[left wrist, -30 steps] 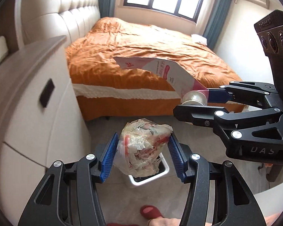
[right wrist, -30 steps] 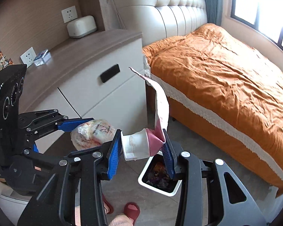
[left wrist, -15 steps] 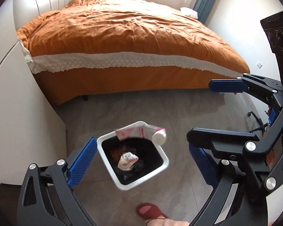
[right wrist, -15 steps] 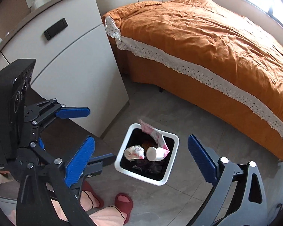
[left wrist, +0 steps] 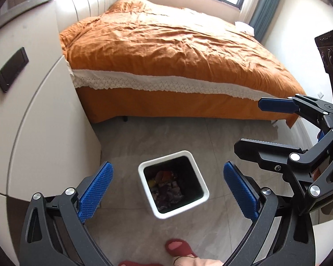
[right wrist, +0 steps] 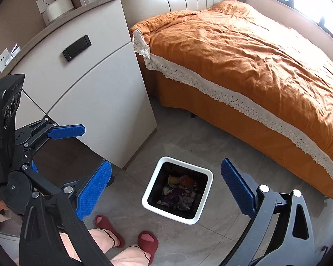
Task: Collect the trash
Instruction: 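Move both open tools back to the desk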
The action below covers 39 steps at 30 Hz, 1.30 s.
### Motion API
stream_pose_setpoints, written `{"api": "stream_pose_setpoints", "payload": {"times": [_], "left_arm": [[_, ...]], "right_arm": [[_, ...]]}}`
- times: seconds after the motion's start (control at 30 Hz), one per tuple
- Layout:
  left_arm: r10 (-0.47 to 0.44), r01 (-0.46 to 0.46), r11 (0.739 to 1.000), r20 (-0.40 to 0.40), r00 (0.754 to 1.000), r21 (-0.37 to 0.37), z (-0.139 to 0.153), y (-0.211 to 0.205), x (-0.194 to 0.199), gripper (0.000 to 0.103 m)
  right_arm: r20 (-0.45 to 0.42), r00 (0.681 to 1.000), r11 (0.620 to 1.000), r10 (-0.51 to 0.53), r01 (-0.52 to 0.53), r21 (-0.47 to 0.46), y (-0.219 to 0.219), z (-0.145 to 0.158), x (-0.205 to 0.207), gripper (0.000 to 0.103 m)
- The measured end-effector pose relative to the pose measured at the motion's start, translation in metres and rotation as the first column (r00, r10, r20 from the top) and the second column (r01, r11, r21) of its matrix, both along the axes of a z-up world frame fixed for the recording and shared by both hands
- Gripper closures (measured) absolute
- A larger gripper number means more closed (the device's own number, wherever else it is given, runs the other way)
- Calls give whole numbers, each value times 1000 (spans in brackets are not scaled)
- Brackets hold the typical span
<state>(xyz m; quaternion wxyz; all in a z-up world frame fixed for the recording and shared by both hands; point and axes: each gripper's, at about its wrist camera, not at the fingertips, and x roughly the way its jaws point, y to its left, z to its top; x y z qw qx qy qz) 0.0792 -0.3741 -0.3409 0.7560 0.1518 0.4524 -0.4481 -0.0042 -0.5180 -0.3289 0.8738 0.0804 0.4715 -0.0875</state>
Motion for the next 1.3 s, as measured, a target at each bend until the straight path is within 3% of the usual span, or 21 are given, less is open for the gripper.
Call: {"api": "stream_pose_setpoints", "payload": {"times": [0.3, 0.6, 0.97, 1.3], "left_arm": [[130, -125, 991, 93, 987, -56, 88, 48, 6, 5], [294, -279, 955, 187, 937, -103, 158, 115, 11, 5], [511, -487, 859, 281, 812, -155, 220, 234, 29, 5], [650, -623, 757, 323, 688, -197, 249, 336, 45, 5]], "right_arm": [[109, 989, 995, 98, -94, -45, 37, 79, 19, 5], [205, 949, 971, 239, -230, -68, 92, 138, 43, 5], [312, 836, 890, 452, -446, -95, 200, 192, 98, 5], [348, 720, 791, 601, -599, -127, 301, 219, 141, 5]]}}
